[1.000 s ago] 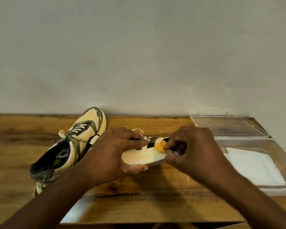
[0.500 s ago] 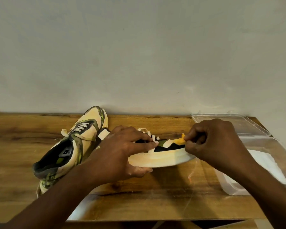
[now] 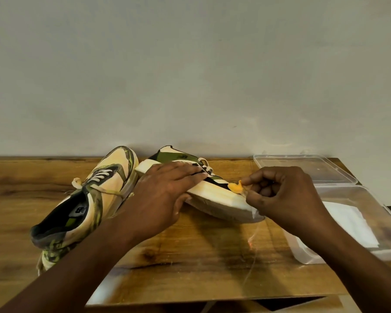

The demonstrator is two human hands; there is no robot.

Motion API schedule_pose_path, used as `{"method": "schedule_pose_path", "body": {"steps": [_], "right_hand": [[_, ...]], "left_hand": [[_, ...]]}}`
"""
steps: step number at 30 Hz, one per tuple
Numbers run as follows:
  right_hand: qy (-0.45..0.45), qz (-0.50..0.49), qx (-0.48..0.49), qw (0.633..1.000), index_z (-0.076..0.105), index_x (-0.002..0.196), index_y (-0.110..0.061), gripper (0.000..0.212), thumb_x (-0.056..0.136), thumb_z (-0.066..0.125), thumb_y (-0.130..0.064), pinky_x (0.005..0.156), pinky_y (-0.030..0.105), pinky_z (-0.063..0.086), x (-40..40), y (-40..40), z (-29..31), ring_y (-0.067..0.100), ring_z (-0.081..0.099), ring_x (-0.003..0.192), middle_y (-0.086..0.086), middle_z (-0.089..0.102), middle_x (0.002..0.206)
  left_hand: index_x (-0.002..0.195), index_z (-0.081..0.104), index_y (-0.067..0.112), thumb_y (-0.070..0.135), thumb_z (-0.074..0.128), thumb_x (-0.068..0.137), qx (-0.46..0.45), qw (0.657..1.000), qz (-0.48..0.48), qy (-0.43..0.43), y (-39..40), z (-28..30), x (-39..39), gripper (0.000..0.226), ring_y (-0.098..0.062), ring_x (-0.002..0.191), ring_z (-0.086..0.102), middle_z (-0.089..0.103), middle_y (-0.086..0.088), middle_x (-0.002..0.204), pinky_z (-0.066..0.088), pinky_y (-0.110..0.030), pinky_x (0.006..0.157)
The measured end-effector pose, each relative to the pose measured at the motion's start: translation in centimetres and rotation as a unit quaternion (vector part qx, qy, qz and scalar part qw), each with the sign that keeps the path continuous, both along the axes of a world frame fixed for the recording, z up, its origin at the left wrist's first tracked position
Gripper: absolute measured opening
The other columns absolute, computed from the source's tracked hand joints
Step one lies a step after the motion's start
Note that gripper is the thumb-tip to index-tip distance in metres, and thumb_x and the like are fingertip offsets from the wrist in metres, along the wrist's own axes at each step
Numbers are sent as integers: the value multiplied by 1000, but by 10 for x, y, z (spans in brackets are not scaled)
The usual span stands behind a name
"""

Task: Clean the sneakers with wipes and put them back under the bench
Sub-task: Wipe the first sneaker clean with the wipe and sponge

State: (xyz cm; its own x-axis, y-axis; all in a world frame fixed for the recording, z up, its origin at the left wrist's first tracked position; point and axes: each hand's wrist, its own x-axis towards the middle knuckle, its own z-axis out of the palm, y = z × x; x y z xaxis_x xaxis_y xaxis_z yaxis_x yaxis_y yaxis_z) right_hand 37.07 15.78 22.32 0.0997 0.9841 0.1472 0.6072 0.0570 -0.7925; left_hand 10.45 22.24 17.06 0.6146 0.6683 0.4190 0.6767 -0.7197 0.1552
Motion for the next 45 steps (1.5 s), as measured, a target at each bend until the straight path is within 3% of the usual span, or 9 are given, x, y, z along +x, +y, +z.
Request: {"method": "schedule_pose_path", "body": {"steps": [6,9,12,18,21,25,30,38,45], "right_hand": [[24,29,-30,999,82,103,-31,31,85,81,-6,67,46,65,6,-3,-4,18,74,71,-11,77,79],[-3,21,-14,1000,82,100,-35,29,84,83,-11,64,29,63,6,-5,-6,8,72,74,-16,77,80],[-44,11,28,999,82,103,-32,25,83,85,-18,65,13,55,0,-10,-9,-2,67,80,-20,73,86],[-93,85,111,986,82,105,-31,20,87,82,-22,62,27,53,-30,-18,-18,4,58,82,-15,62,91],[-83,121,64,987,84,100,-30,22,84,84,-14,62,26,55,-9,-16,-10,6,62,81,-16,65,88],[-74,70,36,994,85,89,-32,29,80,86,-5,65,13,53,17,-16,-5,1,68,83,-20,73,86],[-80,33,107,991,84,98,-31,28,83,83,-7,66,27,58,-19,-12,-18,4,64,79,-13,69,88],[-112,108,30,987,84,87,-30,28,80,82,-2,67,22,57,2,-14,0,2,66,80,-19,70,86],[-112,56,122,985,83,89,-26,25,81,81,-3,65,31,57,-22,-6,-14,4,64,76,-12,69,86]], "left_hand": [[148,56,28,17,71,88,-27,999,-12,-23,7,3,-2,63,-20,141,53,57,7,151,50,-55,107],[150,53,34,52,76,84,-61,997,-3,-40,3,6,-3,72,-11,145,46,53,13,154,45,-52,113],[154,47,40,81,57,86,-79,996,15,-36,-10,10,13,80,-13,148,39,49,15,155,38,-53,118],[147,54,46,61,50,95,-83,995,1,-47,-11,1,29,54,-22,146,39,51,16,152,33,-65,112],[144,57,49,65,56,92,-105,992,-2,-72,-10,1,26,55,-16,147,38,50,21,151,30,-65,114],[140,61,50,70,56,89,-123,988,7,-92,-11,3,30,55,-9,147,36,52,25,149,26,-65,116],[138,62,51,70,57,86,-131,987,19,-89,-13,3,32,55,-9,147,36,52,26,147,25,-66,116],[137,62,53,69,62,84,-132,986,18,-96,-16,4,26,55,-8,149,35,53,27,148,24,-68,117],[136,64,50,70,60,84,-134,987,18,-91,-16,5,29,56,-9,148,36,53,26,148,26,-68,116]]}}
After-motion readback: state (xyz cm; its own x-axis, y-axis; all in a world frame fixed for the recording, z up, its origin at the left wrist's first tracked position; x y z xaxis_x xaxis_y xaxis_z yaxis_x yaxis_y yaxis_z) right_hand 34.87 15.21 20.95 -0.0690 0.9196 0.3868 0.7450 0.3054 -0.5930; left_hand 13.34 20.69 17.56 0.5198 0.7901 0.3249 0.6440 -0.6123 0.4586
